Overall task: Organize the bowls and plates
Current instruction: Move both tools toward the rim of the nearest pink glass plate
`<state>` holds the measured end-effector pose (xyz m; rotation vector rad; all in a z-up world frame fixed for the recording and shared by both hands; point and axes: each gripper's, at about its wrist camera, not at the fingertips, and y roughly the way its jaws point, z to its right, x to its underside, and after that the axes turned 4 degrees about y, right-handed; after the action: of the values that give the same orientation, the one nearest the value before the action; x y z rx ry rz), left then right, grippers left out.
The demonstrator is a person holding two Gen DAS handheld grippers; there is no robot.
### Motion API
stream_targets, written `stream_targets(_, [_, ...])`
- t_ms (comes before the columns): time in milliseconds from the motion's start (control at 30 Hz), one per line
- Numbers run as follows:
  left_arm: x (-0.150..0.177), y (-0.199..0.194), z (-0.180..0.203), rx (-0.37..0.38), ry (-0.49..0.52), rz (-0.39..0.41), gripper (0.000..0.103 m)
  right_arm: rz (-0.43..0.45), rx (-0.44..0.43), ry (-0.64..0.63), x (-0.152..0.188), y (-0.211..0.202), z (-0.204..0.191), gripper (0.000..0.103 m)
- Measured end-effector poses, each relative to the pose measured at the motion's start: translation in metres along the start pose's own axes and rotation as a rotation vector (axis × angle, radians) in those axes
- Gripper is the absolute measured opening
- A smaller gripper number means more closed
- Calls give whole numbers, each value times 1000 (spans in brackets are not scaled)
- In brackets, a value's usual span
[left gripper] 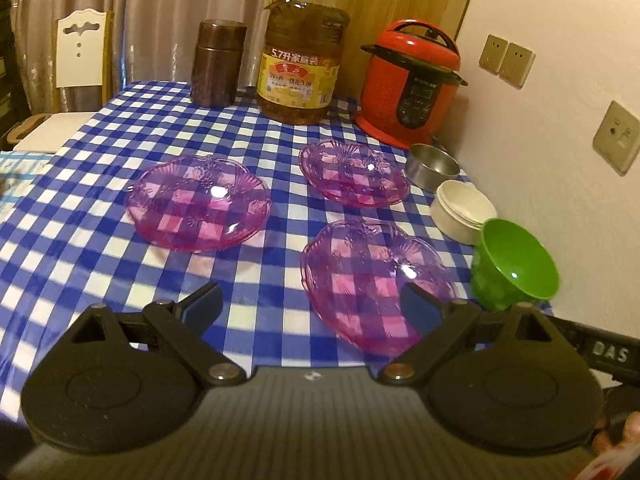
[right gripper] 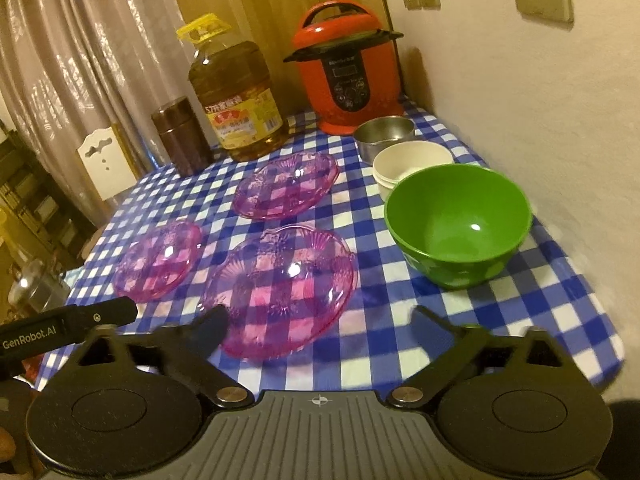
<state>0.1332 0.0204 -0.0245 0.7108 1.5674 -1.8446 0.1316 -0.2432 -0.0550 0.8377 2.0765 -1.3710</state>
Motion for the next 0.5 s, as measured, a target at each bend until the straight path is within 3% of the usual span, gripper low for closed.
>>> stream_targets(233, [-6, 57, -7, 49, 28, -78, 90, -18, 21, 34, -8, 54, 14, 73])
stream_targets(500, [-3, 102, -11, 102, 82, -80, 83, -44, 45, 46, -8, 98, 27, 65])
